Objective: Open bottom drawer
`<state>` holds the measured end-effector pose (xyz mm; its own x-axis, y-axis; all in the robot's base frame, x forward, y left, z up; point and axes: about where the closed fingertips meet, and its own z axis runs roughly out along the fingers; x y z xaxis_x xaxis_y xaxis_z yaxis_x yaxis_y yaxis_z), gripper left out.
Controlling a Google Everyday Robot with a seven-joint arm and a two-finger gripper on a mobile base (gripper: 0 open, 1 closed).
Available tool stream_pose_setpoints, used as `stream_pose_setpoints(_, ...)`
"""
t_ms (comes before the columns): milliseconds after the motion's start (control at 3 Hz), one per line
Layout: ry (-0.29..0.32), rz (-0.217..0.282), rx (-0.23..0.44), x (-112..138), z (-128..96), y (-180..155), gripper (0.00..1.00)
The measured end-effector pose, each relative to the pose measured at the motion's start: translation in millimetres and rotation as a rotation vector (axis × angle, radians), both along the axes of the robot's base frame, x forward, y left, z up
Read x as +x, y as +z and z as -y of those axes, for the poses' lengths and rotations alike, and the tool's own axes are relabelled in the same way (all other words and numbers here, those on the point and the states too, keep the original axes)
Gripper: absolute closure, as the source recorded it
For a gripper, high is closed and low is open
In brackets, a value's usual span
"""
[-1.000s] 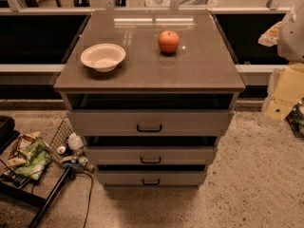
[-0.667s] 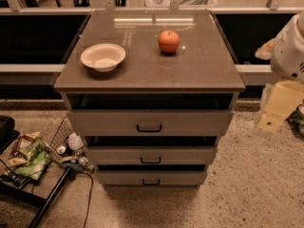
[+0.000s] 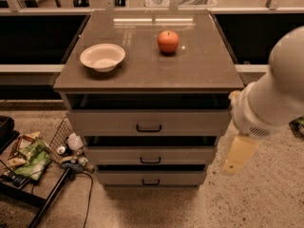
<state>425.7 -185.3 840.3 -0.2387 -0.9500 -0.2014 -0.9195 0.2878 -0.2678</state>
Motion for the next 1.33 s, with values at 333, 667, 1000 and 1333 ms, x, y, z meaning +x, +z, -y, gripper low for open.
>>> stream_pose_setpoints(333,0.012,0.0,-0.014,-6,-11,-69,0.0)
stream_pose_setpoints(667,0.032,0.033,-0.007,-1,-18,-125,0.0)
stream_pose_setpoints(1000,0.032,0.031,-0.008,-2,-17,-125,0.0)
stream_pose_setpoints(1333,0.074,-0.019,-0.03,8,-36,-197,0.0)
